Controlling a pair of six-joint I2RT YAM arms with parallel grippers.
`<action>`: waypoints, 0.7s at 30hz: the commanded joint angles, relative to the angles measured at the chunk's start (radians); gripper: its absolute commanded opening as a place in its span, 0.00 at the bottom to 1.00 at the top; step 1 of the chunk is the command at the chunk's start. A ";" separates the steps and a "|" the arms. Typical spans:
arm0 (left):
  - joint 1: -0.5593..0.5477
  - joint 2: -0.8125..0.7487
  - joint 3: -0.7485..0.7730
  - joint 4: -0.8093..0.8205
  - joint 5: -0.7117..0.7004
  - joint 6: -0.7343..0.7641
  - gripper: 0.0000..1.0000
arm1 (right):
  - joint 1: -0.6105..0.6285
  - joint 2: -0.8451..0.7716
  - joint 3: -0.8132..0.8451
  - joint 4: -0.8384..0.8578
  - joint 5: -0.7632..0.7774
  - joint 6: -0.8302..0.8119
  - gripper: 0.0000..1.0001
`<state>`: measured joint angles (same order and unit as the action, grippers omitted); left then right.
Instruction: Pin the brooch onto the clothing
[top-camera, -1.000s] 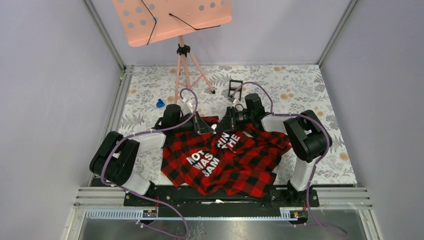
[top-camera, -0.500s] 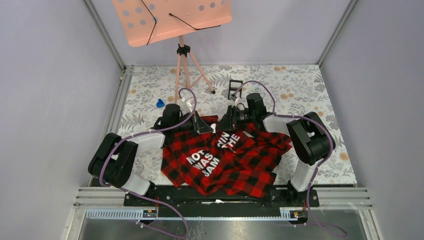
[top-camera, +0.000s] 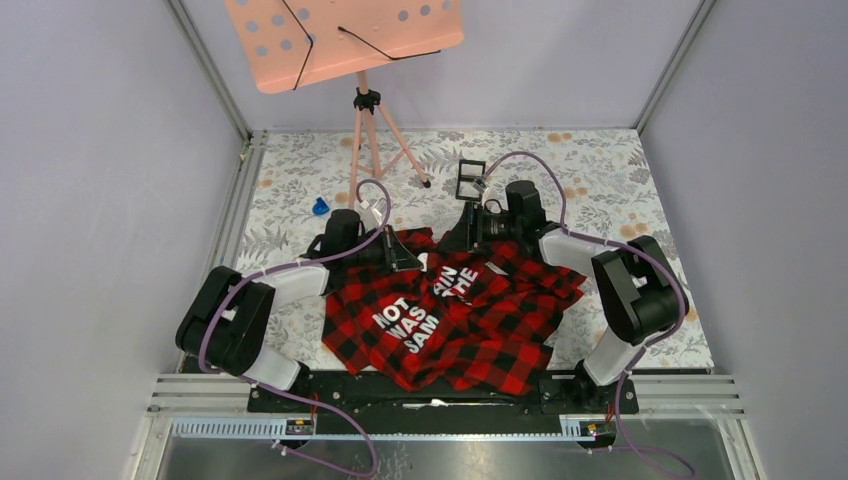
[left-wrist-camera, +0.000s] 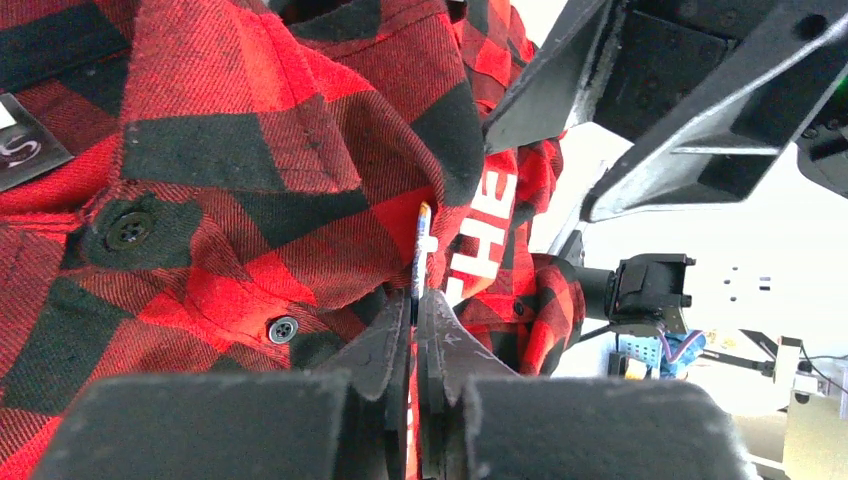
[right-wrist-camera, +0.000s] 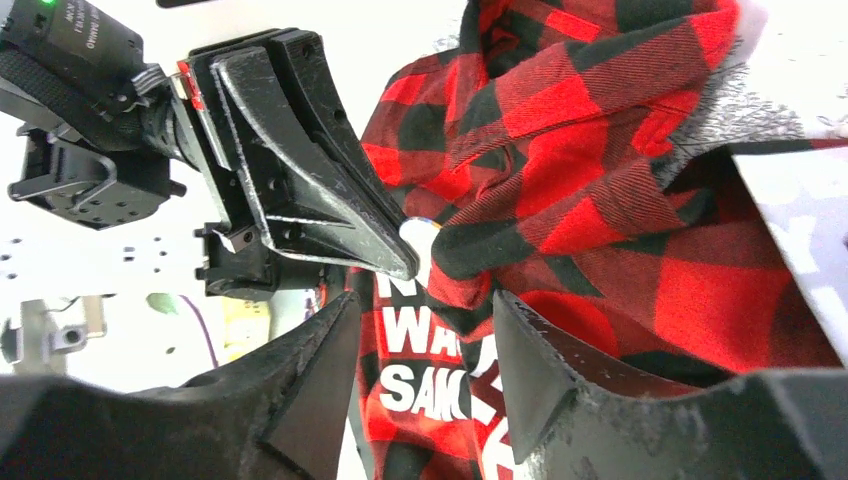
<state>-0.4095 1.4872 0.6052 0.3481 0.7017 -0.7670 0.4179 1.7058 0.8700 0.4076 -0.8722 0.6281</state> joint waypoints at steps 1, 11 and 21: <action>0.003 -0.044 0.039 -0.051 -0.041 0.060 0.12 | 0.001 -0.106 -0.010 -0.099 0.073 -0.096 0.60; 0.000 -0.271 0.122 -0.425 -0.463 0.246 0.93 | -0.003 -0.347 0.050 -0.659 0.563 -0.304 0.69; 0.014 -0.088 0.217 -0.430 -0.536 0.188 0.99 | -0.104 -0.217 0.124 -0.832 0.769 -0.300 0.74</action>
<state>-0.3985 1.3384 0.7841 -0.1284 0.1787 -0.5735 0.3706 1.4422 0.9504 -0.3336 -0.2134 0.3412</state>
